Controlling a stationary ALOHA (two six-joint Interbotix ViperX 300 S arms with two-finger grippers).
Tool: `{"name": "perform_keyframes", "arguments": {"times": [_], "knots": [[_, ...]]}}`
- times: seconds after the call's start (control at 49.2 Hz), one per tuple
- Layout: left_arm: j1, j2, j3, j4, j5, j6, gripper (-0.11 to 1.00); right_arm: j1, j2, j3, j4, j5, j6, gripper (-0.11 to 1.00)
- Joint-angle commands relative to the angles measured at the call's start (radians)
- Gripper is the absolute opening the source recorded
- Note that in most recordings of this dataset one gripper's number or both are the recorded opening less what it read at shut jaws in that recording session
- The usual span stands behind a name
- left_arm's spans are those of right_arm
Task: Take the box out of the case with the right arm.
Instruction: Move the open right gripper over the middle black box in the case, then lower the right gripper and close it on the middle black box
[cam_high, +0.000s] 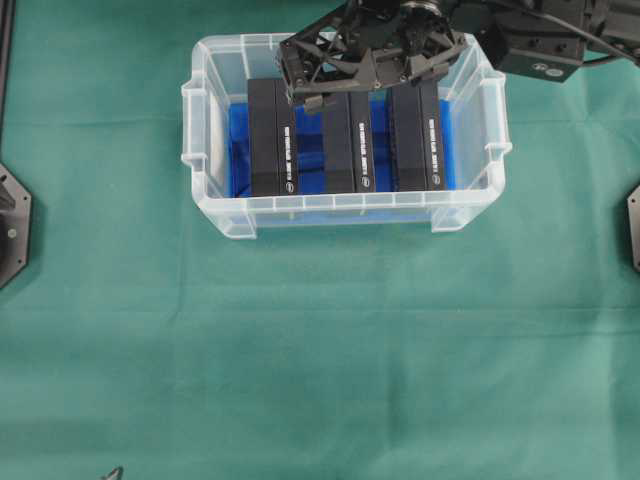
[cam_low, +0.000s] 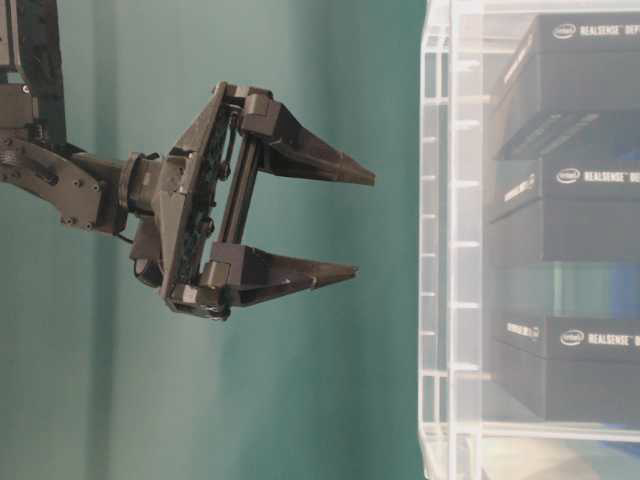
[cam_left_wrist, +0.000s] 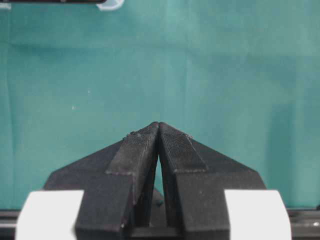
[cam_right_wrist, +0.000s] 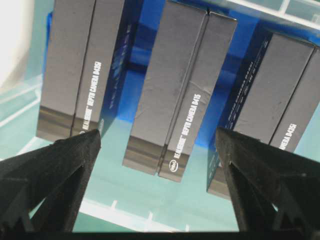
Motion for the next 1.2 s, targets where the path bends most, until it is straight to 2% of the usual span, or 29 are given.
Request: {"name": "perform_keyframes", "arguments": {"times": [0.0, 0.67, 1.178], "knots": [[-0.005, -0.002, -0.025, 0.002, -0.003, 0.0, 0.0, 0.003, -0.015, -0.023, -0.003, -0.005, -0.002, 0.96], [-0.005, -0.003, -0.023, 0.0, -0.003, 0.0, 0.0, 0.002, 0.021, -0.006, -0.014, -0.012, -0.002, 0.96], [-0.005, 0.003, -0.025, 0.0, -0.003, -0.002, 0.0, -0.009, 0.061, 0.156, -0.005, -0.181, 0.009, 0.96]]}}
